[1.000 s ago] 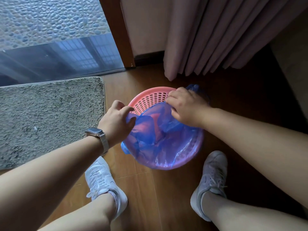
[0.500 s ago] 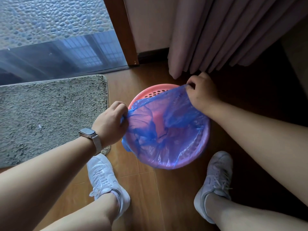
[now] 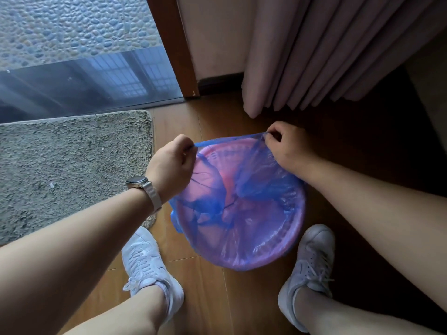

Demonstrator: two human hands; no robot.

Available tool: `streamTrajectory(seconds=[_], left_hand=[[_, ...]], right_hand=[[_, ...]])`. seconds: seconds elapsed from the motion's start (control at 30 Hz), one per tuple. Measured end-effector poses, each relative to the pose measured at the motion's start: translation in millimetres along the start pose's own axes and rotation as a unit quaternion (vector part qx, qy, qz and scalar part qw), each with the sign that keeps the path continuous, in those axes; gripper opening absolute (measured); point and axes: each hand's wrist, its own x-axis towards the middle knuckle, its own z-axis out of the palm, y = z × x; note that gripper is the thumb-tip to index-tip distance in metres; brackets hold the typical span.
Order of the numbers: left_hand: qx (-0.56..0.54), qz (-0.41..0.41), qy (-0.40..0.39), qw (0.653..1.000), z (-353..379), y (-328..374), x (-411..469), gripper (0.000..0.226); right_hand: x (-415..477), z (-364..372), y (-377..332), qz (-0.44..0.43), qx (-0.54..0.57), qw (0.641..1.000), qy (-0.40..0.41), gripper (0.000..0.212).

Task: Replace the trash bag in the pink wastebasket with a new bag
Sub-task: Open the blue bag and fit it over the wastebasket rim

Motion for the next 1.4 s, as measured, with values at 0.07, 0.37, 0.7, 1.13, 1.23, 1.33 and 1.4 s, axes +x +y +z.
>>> streamTrajectory(seconds=[0.07, 0.37, 0.7, 1.13, 1.23, 1.33, 1.4], left_hand=[[-0.016, -0.041, -0.008, 0.999, 1, -2, 3, 0.008], [0.085, -0.057, -0.143, 0.984, 1, -25, -8, 0.02], [0.024, -0.009, -0.115, 0.993, -16, -18, -14, 0.024], [0.059, -0.071, -0.163, 0.982, 29, 7, -16, 0.043], [0.062, -0.087, -0.154, 0.982, 27, 6, -14, 0.043], [0.05, -0.08, -0.129, 0.987, 18, 8, -12, 0.026], [0.045, -0.06, -0.105, 0.992, 5, 6, -12, 0.028]], right_hand=[[0, 3, 2, 0.003, 0.009, 1.0, -0.012, 0.013], [-1, 7, 11, 0.048, 0.002, 0.996, -0.07, 0.012], [-21, -24, 3, -0.084, -0.068, 0.989, -0.099, 0.017], [-30, 11, 5, 0.031, -0.084, 0.98, -0.178, 0.032], [-26, 13, 1, 0.035, -0.07, 0.981, -0.179, 0.03], [-26, 4, -4, -0.01, -0.065, 0.983, -0.17, 0.018], [-27, -9, -7, -0.052, -0.097, 0.984, -0.137, 0.021]])
